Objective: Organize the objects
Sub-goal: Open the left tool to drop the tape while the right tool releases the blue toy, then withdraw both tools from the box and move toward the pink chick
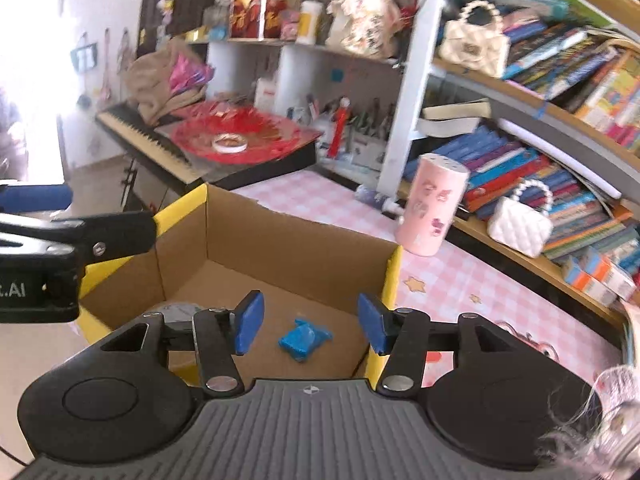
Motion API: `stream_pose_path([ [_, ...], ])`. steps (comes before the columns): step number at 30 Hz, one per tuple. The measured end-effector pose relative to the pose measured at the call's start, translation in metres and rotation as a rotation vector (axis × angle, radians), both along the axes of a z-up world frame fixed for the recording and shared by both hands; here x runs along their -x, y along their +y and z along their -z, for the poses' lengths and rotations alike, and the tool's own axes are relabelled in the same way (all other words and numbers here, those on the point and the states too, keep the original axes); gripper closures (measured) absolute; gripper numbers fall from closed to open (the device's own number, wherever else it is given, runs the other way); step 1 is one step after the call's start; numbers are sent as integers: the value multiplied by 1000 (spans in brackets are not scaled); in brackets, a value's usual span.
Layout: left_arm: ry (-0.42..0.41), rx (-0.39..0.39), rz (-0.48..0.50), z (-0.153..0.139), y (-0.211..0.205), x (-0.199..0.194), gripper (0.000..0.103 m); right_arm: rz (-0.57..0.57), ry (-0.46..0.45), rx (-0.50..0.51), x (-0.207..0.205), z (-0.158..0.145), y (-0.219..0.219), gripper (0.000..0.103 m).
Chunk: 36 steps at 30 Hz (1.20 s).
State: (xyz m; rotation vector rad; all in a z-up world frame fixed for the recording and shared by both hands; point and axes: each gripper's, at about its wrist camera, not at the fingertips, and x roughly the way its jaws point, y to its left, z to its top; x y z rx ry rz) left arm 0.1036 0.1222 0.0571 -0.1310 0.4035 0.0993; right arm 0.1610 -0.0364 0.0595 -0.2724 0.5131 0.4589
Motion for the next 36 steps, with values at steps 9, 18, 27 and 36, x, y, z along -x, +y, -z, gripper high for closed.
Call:
stream_pose_path([
  [9, 113, -12, -72, 24, 16, 42, 6, 190, 38, -51, 62, 18, -19, 51],
  [18, 225, 13, -27, 50, 21, 84, 6, 265, 116, -25, 123, 51, -13, 49],
  [27, 285, -37, 66, 61, 14, 109, 6, 284, 159, -4, 158, 64, -3, 42],
  [36, 324, -23, 133, 71, 4, 118, 6, 374, 190, 3, 180, 73, -16, 41],
])
